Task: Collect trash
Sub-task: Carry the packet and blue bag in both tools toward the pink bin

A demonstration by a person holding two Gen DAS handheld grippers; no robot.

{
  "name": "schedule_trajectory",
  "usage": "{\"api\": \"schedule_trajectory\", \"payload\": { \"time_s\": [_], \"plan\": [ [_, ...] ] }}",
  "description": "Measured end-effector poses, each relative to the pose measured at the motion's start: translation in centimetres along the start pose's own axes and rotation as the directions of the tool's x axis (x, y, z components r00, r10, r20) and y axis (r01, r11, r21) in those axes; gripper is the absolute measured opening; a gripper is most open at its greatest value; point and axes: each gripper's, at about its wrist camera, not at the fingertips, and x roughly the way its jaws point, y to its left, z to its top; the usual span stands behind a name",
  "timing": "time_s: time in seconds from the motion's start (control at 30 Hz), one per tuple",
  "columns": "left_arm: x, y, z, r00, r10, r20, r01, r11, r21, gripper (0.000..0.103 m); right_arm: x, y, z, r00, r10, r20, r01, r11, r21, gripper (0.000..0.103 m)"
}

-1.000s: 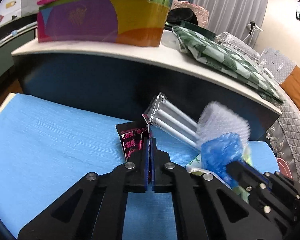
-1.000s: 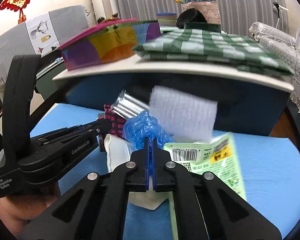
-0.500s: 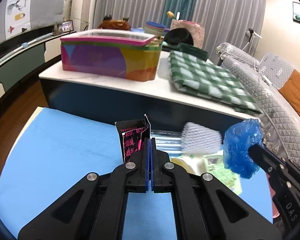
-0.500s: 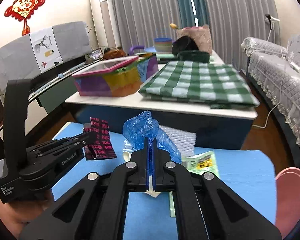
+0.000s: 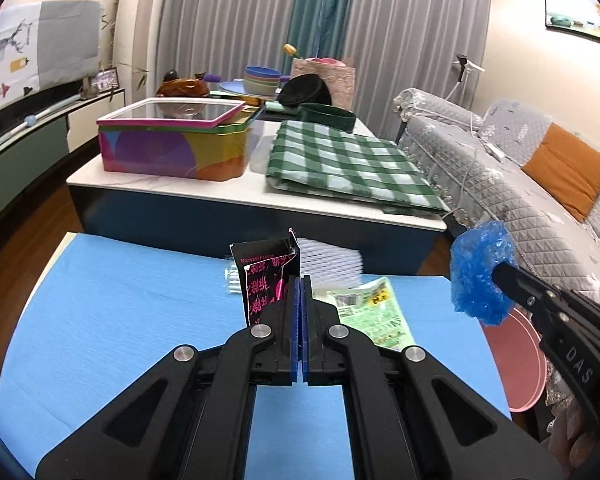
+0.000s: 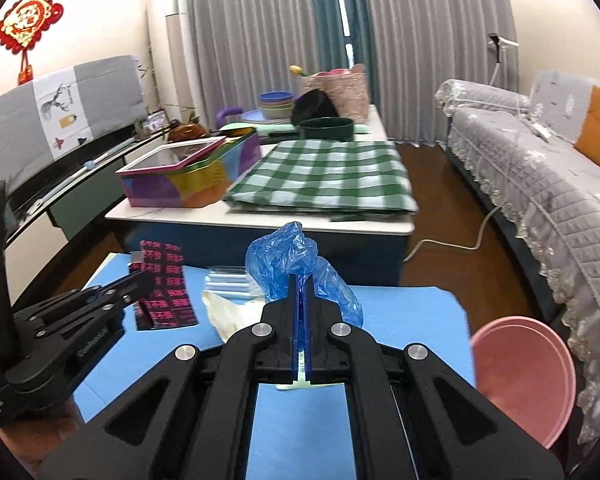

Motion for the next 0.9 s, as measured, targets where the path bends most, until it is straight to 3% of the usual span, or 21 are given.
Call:
{"api": "schedule_trajectory", "payload": {
  "time_s": [0.9],
  "plan": [
    [0.9, -7.1, -2.4, 0.994, -0.103, -0.036, 0.106, 0.991, 0.083, 0.0, -2.4, -6.8, -1.0, 0.991, -0.132, -0.004, 0.132, 0.989, 0.06, 0.001]
  ]
}}
